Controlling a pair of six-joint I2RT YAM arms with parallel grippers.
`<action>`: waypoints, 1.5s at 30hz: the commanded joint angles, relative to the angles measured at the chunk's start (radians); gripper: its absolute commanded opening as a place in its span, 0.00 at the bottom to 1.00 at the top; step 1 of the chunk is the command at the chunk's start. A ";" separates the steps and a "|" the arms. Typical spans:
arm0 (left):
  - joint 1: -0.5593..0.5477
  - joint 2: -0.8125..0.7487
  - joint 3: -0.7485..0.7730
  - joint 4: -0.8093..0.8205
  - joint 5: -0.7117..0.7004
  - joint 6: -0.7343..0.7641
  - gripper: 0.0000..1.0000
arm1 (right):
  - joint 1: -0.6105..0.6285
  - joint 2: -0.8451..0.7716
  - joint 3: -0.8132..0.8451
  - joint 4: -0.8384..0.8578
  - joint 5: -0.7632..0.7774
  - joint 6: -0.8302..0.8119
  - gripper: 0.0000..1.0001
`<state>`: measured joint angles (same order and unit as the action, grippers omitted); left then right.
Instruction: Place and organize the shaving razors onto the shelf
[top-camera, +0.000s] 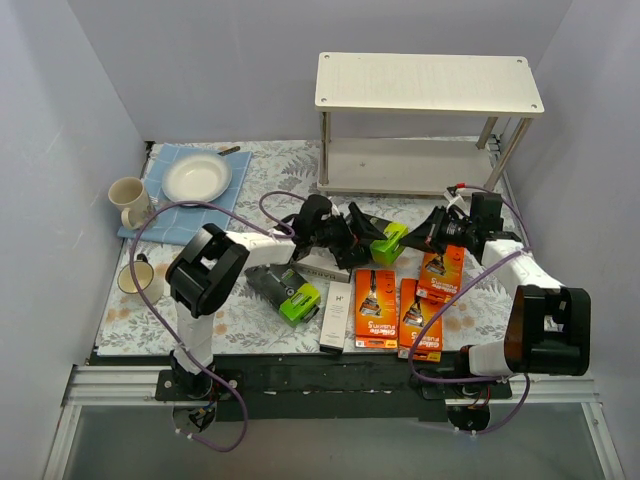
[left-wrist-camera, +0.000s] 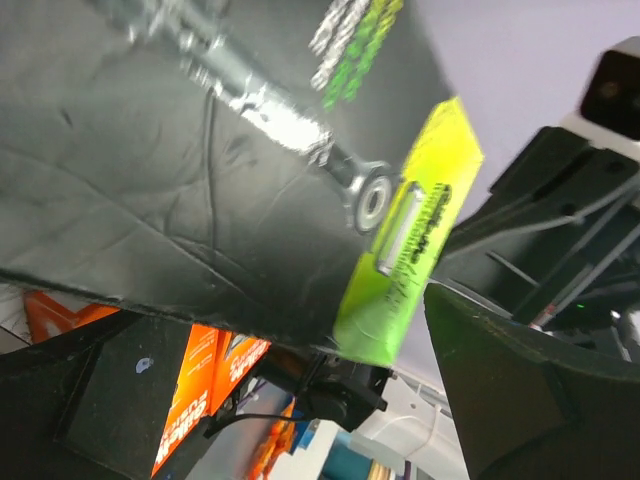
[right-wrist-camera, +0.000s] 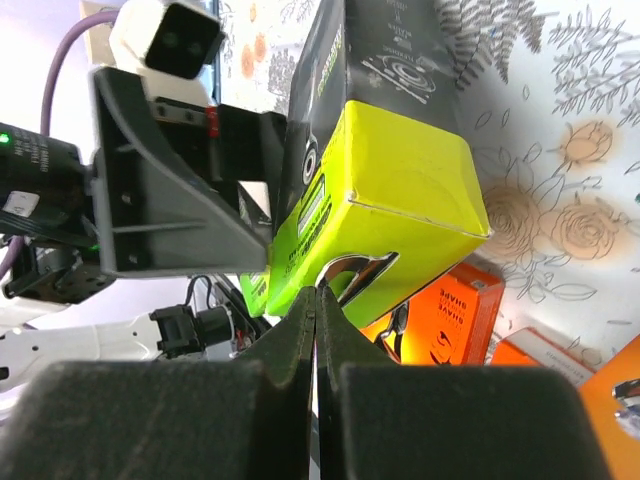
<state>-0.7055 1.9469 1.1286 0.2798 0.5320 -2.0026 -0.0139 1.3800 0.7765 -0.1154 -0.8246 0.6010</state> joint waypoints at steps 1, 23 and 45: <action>-0.064 0.007 0.037 -0.067 -0.003 -0.442 0.98 | -0.008 -0.047 -0.022 0.040 -0.027 0.005 0.01; -0.046 -0.026 0.008 -0.217 -0.222 -0.214 0.98 | -0.100 -0.069 0.001 -0.148 0.090 -0.244 0.48; -0.040 0.078 0.045 -0.143 -0.221 -0.216 0.98 | -0.115 0.120 -0.088 -0.067 0.144 -0.182 0.40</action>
<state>-0.7517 1.9873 1.1881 0.2070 0.3534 -2.0239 -0.1242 1.4792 0.7162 -0.2310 -0.6758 0.3885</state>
